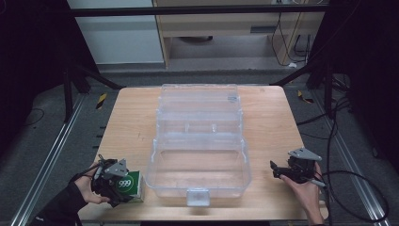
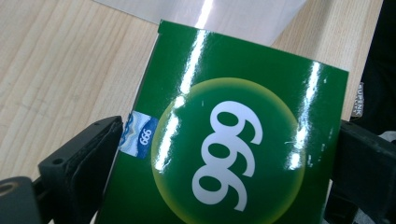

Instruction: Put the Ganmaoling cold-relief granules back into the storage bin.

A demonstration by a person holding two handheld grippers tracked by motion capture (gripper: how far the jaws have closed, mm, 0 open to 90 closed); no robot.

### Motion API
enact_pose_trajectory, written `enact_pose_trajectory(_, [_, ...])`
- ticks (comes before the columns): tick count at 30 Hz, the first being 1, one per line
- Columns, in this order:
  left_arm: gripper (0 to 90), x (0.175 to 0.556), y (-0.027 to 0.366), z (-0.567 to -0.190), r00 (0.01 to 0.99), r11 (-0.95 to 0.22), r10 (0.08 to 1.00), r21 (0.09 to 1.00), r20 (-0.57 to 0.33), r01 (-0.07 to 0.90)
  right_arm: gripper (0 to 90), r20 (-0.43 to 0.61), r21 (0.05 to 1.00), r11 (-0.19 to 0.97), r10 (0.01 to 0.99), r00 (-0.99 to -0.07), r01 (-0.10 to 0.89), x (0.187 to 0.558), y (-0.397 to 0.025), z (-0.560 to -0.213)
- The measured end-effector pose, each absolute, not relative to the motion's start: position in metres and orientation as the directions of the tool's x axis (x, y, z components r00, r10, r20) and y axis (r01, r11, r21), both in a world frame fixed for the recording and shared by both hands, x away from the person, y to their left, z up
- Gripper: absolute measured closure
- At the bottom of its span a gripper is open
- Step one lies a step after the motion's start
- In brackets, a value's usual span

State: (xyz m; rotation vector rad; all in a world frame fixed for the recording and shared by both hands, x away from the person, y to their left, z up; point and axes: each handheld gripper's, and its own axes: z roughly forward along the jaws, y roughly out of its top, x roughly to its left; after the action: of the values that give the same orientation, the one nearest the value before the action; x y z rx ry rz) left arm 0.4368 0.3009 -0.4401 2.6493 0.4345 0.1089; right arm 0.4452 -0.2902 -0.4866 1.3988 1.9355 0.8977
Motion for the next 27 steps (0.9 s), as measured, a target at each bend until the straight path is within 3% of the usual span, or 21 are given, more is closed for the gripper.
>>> enact_pose_trajectory(27, [14.0,0.4378,0.3037,-0.4409,0.931,-0.832,0.363,0.434,-0.042,0.344,2.8,-0.074,0.789,0.231,0.956,-0.284,0.57,0.4454,-0.2905,-0.4871])
